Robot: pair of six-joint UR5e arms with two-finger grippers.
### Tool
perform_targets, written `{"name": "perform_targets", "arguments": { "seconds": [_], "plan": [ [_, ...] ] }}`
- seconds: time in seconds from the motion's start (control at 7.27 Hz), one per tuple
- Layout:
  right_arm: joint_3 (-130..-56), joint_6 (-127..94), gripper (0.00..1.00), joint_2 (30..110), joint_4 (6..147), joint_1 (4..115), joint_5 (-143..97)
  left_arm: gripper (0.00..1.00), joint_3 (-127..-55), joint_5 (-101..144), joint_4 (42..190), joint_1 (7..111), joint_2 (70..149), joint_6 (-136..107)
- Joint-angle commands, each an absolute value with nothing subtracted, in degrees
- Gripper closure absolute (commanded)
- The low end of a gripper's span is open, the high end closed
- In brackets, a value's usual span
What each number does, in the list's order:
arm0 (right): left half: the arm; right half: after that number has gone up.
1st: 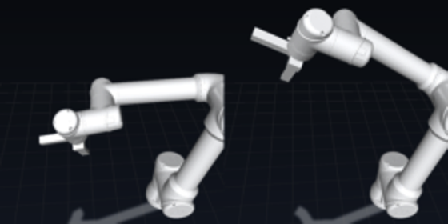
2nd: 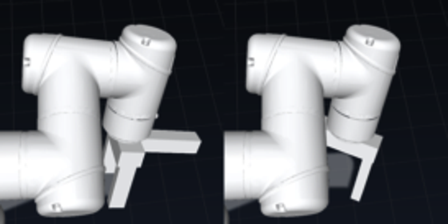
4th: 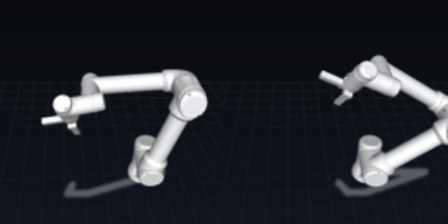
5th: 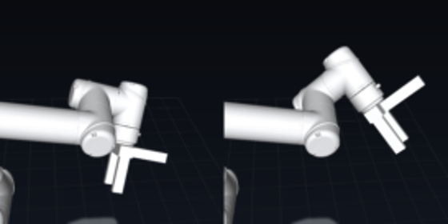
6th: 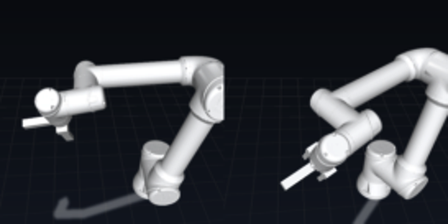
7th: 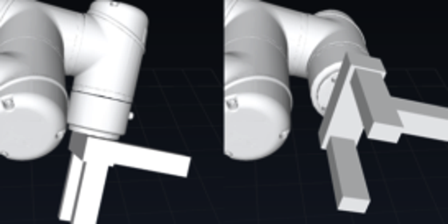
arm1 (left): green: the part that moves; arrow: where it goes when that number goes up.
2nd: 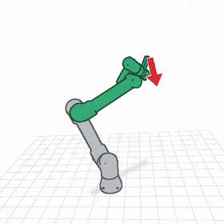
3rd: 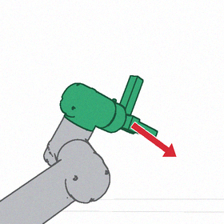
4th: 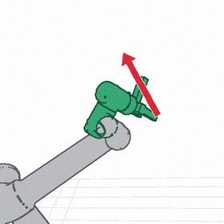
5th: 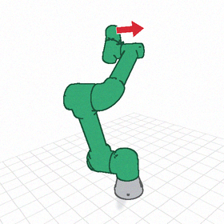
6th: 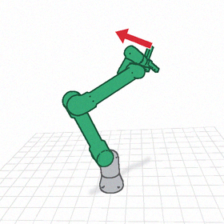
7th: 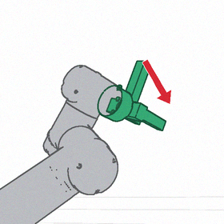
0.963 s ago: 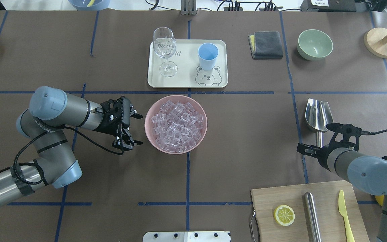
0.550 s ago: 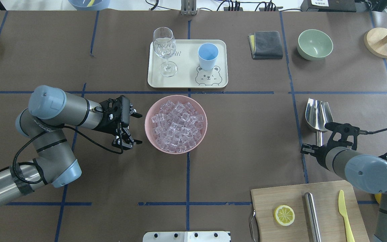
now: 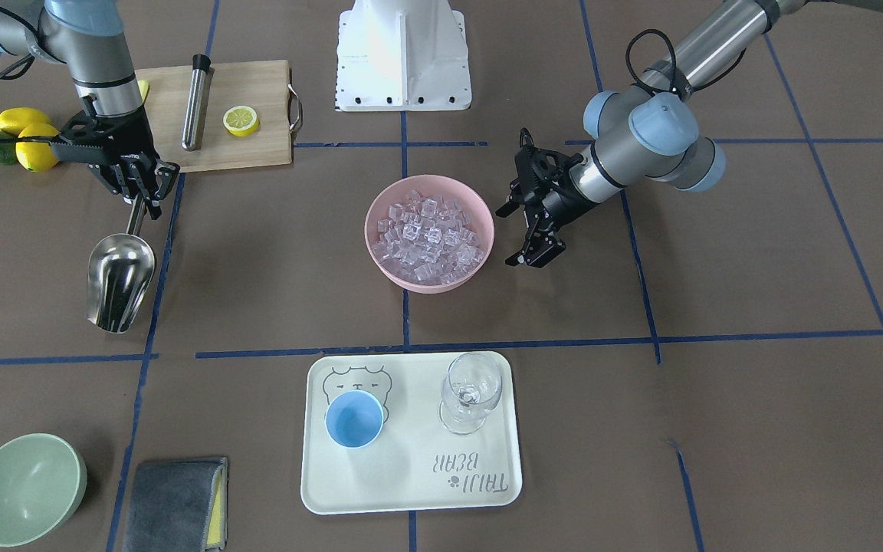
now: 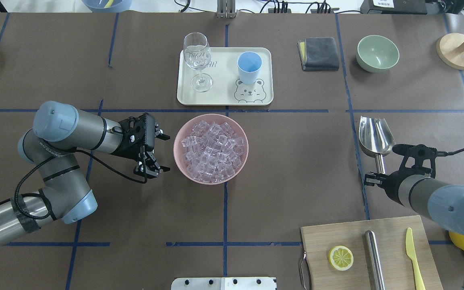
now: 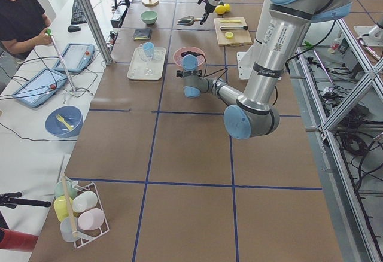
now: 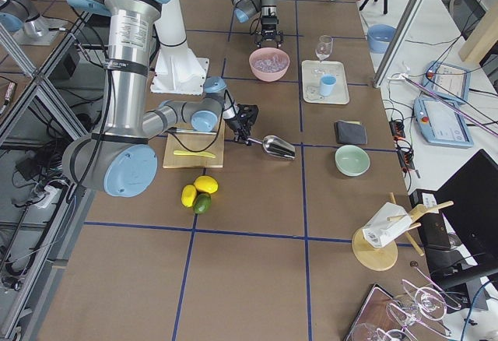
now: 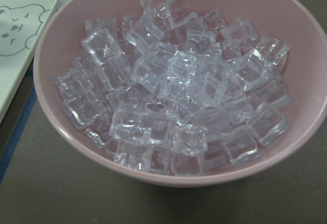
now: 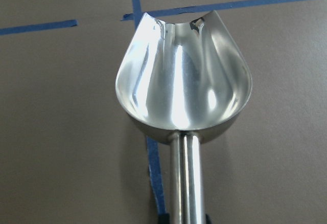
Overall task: Put ice in cup with scoop
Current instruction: 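Lift the scoop with the right gripper and carry it to the pink bowl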
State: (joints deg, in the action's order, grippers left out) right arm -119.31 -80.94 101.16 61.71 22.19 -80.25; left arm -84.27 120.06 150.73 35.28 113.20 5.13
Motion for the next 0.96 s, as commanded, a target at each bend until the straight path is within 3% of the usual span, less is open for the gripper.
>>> {"name": "perform_targets", "arguments": {
  "seconds": [0.0, 0.41, 0.55, 0.83],
  "plan": [
    [-125.13, -75.95, 1.0, 101.69, 62.05, 22.5, -80.33, 0.0, -84.29, 120.06, 150.73, 35.33, 113.2, 5.1],
    [-129.47, -57.46, 1.0, 98.37, 62.58, 27.13, -94.16, 0.0, -84.46, 120.06, 150.73, 36.12, 113.03, 5.01],
    [-128.94, -47.39, 1.0, 94.7, 63.45, 26.98, -94.74, 0.0, -84.46, 120.06, 150.73, 36.04, 113.03, 5.1],
    [-129.29, -34.79, 1.0, 83.74, 78.4, 32.13, -102.25, 0.0, -84.46, 120.06, 150.82, 36.12, 113.03, 5.01]
  ]
}}
